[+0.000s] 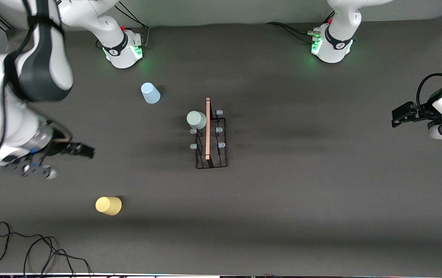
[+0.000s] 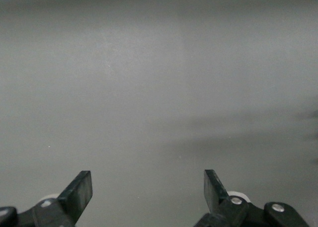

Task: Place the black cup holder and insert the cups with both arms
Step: 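Release the green cup and move the right gripper to the yellow cup, then grasp the yellow cup with the right gripper and lift it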

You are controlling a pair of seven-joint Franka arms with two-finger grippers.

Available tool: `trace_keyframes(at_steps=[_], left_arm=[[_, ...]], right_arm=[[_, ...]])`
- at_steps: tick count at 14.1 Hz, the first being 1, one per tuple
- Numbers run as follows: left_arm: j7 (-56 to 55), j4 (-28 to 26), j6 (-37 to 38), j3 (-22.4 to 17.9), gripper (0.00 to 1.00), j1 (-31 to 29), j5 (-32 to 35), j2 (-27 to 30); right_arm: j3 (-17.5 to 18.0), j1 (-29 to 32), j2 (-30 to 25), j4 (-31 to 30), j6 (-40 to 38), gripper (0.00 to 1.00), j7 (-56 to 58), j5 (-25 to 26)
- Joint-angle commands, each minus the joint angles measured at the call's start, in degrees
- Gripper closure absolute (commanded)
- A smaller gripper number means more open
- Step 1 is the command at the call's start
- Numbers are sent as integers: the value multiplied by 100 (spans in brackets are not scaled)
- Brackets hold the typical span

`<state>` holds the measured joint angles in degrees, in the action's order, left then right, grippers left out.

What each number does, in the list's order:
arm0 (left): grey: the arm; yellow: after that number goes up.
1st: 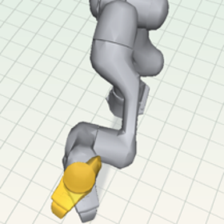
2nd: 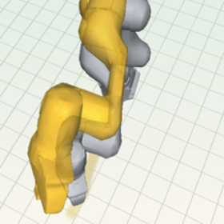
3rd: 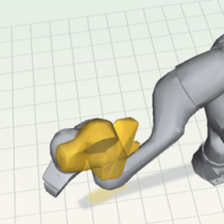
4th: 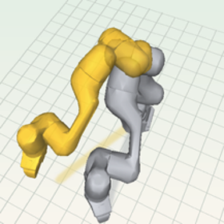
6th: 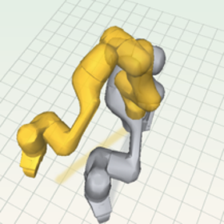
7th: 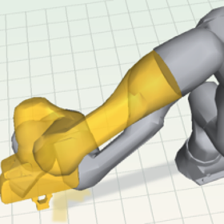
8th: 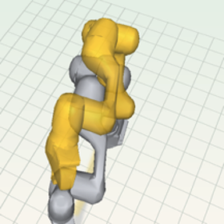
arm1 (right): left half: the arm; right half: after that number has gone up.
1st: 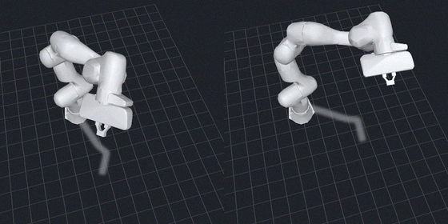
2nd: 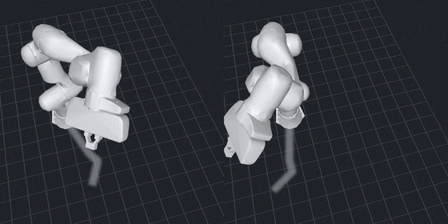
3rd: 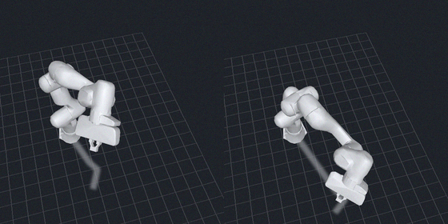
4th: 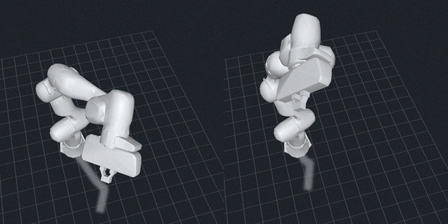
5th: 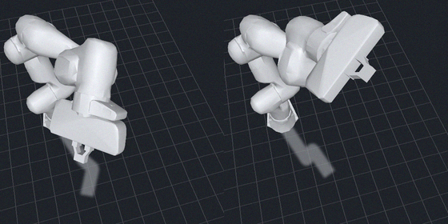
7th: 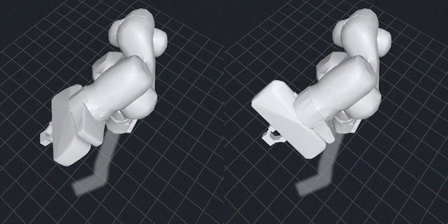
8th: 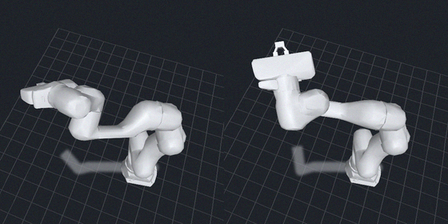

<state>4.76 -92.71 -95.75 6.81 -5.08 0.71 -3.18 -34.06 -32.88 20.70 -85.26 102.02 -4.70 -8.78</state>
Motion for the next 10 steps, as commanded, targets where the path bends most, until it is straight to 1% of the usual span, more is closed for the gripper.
trace_keyframes(at_steps=[1, 2, 4, 6, 8, 10], left_arm=[[95, 51, -14, -13, 0, -1, -27, -16], [95, 51, -14, -13, 0, -1, -27, -16], [95, 34, -14, -21, 0, -1, -18, -16], [95, 34, -23, -13, 0, -1, -27, -16], [95, 34, -23, -30, 0, -19, -53, -16], [87, 34, 21, -30, 0, -10, -44, -16]], right_arm=[[22, 281, 767, 554, 491, 0, 828, -106], [39, 369, 952, 545, 833, 0, 926, -350], [40, 492, 1452, 545, 1169, 0, 1363, -1018], [40, 537, 1962, 545, 1590, 0, 1682, -1519], [48, 546, 2358, 545, 2126, 0, 1840, -1837], [75, 546, 2657, 545, 2409, 0, 1867, -1970]])
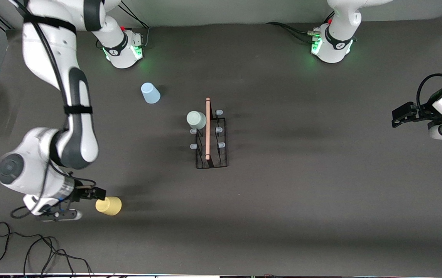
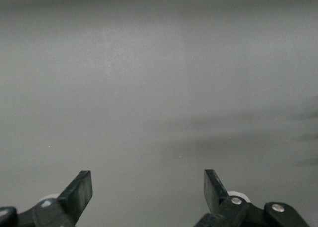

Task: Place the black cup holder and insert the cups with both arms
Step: 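Grasp the yellow cup with the right gripper and lift it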

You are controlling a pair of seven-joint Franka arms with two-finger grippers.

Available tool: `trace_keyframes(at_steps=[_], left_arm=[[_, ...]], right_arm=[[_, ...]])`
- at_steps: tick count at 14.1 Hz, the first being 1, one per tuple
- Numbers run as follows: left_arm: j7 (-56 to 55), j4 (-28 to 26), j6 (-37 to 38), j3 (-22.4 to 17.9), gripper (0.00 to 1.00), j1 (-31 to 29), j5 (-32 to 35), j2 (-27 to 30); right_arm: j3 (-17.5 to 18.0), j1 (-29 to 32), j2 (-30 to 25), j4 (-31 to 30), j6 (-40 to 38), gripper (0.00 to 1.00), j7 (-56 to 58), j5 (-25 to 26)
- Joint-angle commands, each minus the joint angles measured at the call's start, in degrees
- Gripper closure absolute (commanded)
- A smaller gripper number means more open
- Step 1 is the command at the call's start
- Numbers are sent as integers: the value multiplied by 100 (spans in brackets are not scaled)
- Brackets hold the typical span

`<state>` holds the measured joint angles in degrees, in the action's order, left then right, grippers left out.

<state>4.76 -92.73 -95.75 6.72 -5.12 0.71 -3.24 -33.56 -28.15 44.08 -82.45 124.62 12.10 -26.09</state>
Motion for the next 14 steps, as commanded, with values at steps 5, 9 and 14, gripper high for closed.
trace_keyframes(at_steps=[5, 9, 14], left_arm=[[86, 53, 47, -12, 0, -6, -62, -19], [86, 80, 12, -4, 0, 11, -62, -1], [78, 80, 39, -12, 0, -15, -62, 8]], right_arm=[[200, 125, 636, 246, 590, 0, 197, -292], [315, 266, 611, 255, 581, 91, 206, -345], [148, 134, -599, 246, -1128, 92, -127, 40]])
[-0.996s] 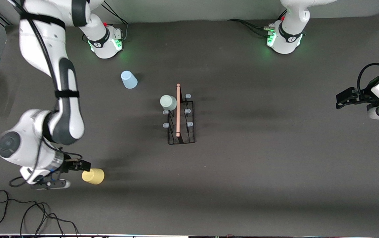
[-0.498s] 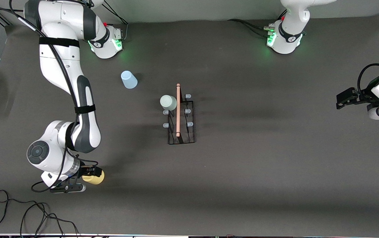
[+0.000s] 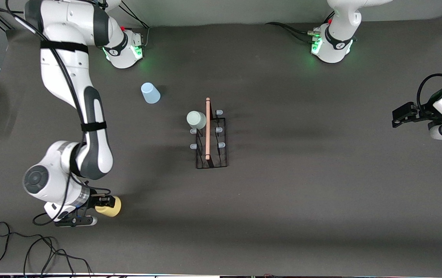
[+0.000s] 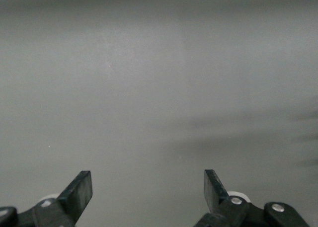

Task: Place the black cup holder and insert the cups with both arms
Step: 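Grasp the yellow cup with the right gripper and lift it, then carry the yellow cup to the rack and hang it on a peg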

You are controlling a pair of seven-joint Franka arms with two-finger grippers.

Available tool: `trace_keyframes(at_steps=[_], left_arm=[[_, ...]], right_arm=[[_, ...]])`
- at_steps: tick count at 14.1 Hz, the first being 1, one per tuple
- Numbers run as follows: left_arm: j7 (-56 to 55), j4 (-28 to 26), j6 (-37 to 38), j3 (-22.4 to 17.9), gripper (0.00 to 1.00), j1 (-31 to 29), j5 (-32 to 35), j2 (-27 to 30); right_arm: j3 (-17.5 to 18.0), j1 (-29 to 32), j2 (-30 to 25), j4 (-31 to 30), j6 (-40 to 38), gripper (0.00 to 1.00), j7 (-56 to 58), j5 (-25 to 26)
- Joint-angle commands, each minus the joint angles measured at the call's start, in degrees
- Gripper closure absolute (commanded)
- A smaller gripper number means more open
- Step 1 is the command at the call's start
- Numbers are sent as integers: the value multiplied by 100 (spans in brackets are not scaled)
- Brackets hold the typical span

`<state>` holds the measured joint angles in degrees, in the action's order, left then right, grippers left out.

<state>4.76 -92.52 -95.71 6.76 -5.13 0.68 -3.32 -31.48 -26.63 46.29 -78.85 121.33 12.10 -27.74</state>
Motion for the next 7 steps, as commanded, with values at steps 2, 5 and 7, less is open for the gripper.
trace_keyframes(at_steps=[2, 5, 7], left_arm=[[86, 59, 35, -35, 0, -23, -59, 7], [78, 50, 18, -35, 0, -67, -59, -10], [78, 50, 18, -35, 0, -58, -59, -2]], right_arm=[[-51, -218, -1453, -113, -1468, 96, -733, 934], [-60, -641, -2166, -122, -2347, 97, -1760, 1551], [-60, -1009, -2466, -140, -2858, 98, -2795, 1605]])
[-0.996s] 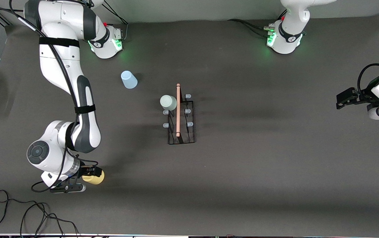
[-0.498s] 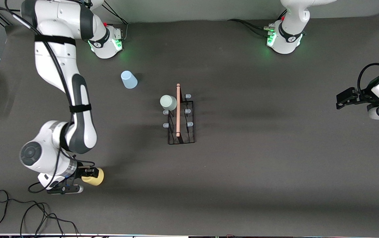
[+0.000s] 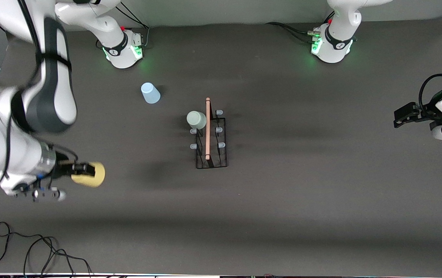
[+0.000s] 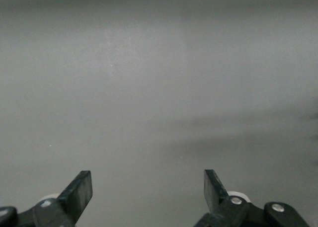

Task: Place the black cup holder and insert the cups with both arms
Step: 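Carry the yellow cup to the rack and hang it on a peg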

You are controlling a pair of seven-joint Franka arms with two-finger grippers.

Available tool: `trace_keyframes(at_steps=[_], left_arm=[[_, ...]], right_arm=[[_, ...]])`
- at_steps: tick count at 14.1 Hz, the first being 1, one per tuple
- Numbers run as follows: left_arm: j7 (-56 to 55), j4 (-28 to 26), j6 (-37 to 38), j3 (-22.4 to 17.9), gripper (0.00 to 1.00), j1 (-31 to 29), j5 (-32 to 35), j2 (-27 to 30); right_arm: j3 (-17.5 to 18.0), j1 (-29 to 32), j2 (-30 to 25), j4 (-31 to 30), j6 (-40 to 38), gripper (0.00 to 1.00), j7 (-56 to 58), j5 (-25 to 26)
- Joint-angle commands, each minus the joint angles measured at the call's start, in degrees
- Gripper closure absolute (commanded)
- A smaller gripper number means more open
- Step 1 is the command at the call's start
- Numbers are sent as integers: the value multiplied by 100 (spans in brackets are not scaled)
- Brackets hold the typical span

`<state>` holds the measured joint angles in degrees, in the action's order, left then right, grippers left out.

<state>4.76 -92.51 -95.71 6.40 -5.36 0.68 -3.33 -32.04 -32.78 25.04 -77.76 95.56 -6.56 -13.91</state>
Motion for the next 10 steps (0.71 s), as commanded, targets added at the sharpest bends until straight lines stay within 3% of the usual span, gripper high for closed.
trace_keyframes(at_steps=[1, 5, 10], left_arm=[[78, 49, 17, 2, 0, -36, -59, -1], [78, 49, 9, 2, 0, -45, -77, -10], [78, 49, 9, 2, 0, -45, -77, -10]], right_arm=[[-4, -596, -411, -248, -414, 98, -1517, 222], [22, -1588, -526, -257, -530, 98, -4294, 152], [49, -2679, -290, -266, 67, 100, -7266, 11]])
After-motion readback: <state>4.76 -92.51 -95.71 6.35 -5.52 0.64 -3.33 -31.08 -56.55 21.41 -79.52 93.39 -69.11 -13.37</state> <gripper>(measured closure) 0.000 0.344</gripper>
